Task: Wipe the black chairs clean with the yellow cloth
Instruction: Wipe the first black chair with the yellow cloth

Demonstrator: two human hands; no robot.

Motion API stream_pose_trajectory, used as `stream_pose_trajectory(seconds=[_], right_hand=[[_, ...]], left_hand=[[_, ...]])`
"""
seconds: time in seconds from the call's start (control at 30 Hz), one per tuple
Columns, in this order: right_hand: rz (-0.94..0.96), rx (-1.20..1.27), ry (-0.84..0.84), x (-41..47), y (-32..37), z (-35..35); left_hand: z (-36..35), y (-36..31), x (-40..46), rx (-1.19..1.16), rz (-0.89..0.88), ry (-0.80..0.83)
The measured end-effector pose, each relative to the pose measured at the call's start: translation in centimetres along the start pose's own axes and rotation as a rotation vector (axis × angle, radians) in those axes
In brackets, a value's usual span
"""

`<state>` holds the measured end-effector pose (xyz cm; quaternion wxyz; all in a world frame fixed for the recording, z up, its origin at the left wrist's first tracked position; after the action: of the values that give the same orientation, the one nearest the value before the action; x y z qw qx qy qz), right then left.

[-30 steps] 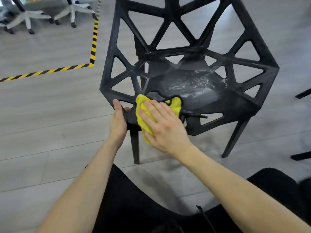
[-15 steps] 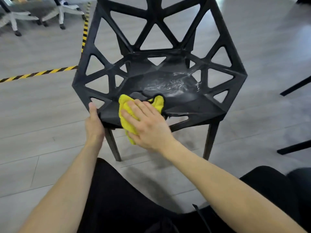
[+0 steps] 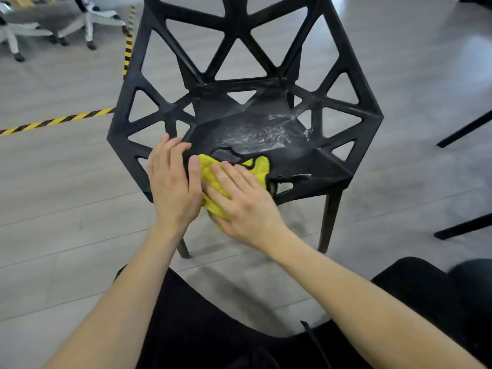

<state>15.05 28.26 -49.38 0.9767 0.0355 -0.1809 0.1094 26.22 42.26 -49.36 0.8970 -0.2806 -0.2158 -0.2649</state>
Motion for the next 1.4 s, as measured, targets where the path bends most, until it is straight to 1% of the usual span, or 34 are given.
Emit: stream_pose_trajectory(seconds=[0.03,0.07,0.1,0.17,0.2,0.23,0.27,0.3,0.33,0.4,0.43,0.47,0.5,0.53,0.63,0.67,0.7,0.77,0.8,0.83,0.9,0.93,0.97,1.0,1.03,1.1,1.13,1.17,1.23,1.27,1.33,1.4], right_hand=[[-0.024,-0.012,-0.015,-2.1,-2.8,1.0],[-0.095,-0.041,-0.044,-4.4,-6.1,2.0],[-0.198,-0.077,-0.073,-6.7,-9.6,3.1],[-0.424,-0.137,-0.127,-9.8,-14.7,5.2],[-0.518,-0.148,-0.156,-10.0,-15.2,5.2],[-0.574,-0.130,-0.180,-9.1,-14.2,4.6],[-0.584,-0.096,-0.194,-7.7,-11.9,3.6],[-0.536,-0.053,-0.189,-6.0,-8.8,2.5],[-0.441,-0.015,-0.160,-4.0,-5.6,1.6],[-0.233,0.043,-0.034,-1.0,-0.6,0.6],[-0.145,0.057,0.031,-0.5,0.0,0.5],[-0.087,0.047,0.076,-0.6,-1.0,0.8],[-0.077,0.035,0.089,-1.2,-3.0,1.2],[-0.111,0.028,0.092,-2.1,-5.8,2.0],[-0.367,-0.061,0.039,-5.4,-15.4,4.8],[-0.427,-0.101,0.042,-5.8,-17.1,5.6],[-0.470,-0.132,0.046,-5.5,-17.4,5.8],[-0.533,-0.089,0.012,-3.5,-13.8,4.6],[-0.486,-0.020,0.008,-2.2,-10.7,3.9],[-0.376,0.031,0.040,-1.1,-7.5,3.3],[-0.147,0.076,0.178,-0.2,-3.3,2.6],[-0.075,0.083,0.215,-0.2,-3.4,2.7],[-0.067,0.095,0.216,-0.4,-4.9,3.2],[-0.113,0.097,0.212,-0.9,-7.2,3.5],[-0.202,0.087,0.218,-1.4,-10.0,3.9],[-0.429,-0.024,0.214,-2.5,-16.0,5.0],[-0.517,-0.082,0.208,-2.8,-18.0,5.6],[-0.559,-0.130,0.203,-2.6,-18.4,5.8],[-0.542,-0.129,0.205,-1.0,-15.0,4.9],[-0.479,-0.064,0.191,0.1,-11.6,4.3],[-0.284,0.070,0.219,2.4,-4.4,3.1],[-0.118,0.134,0.272,3.9,-0.8,2.2]], left_hand=[[-0.4,-0.1,0.5,0.048,0.009,0.076],[-0.8,-0.3,0.7,0.136,0.012,0.151],[-1.2,-0.4,0.8,0.232,0.014,0.211],[-1.7,-0.5,0.6,0.336,0.015,0.254],[-1.7,-0.5,0.5,0.347,0.007,0.252],[-1.7,-0.5,0.4,0.349,0.001,0.247],[-1.6,-0.4,0.4,0.349,-0.002,0.237],[-1.6,-0.2,0.3,0.344,-0.003,0.227],[-1.7,-0.1,0.2,0.340,-0.009,0.212],[-1.8,0.0,0.1,0.343,-0.045,0.181],[-1.7,0.1,0.0,0.341,-0.059,0.172],[-1.6,0.1,0.0,0.340,-0.059,0.167],[-1.5,0.1,0.1,0.338,-0.048,0.167],[-1.5,-0.1,0.1,0.339,-0.033,0.170],[-1.6,-0.5,0.3,0.332,-0.006,0.193],[-1.7,-0.7,0.3,0.330,-0.008,0.190],[-1.8,-1.0,0.3,0.328,-0.013,0.186],[-2.1,-1.1,0.2,0.321,-0.018,0.182],[-2.1,-1.0,0.1,0.320,-0.012,0.175],[-2.2,-0.8,0.0,0.320,-0.014,0.168],[-2.1,-0.5,0.0,0.322,-0.030,0.168],[-2.0,-0.4,0.0,0.320,-0.032,0.169],[-2.0,-0.5,0.0,0.319,-0.029,0.165],[-1.9,-0.6,0.1,0.319,-0.020,0.163],[-1.9,-0.8,0.1,0.317,-0.006,0.169],[-1.8,-1.1,0.2,0.308,0.018,0.194],[-1.8,-1.2,0.1,0.304,0.018,0.197],[-1.9,-1.2,0.2,0.296,0.013,0.196],[-1.9,-1.2,0.3,0.264,-0.004,0.185],[-1.9,-1.1,0.2,0.224,-0.009,0.175],[-1.8,-0.6,0.3,0.059,-0.010,0.161],[-0.8,0.5,1.0,-0.098,-0.011,0.158]])
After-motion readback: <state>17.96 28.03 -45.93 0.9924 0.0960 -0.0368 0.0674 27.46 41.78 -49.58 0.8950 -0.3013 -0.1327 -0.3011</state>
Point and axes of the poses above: each hand's wrist, its own x-axis towards the middle knuckle, its own z-axis out of the back of the hand, y = z × x, the point moved 1 cm from there along x, towards the middle knuckle, and after that the axes turned 9 degrees about y, right-handed, at the moved point
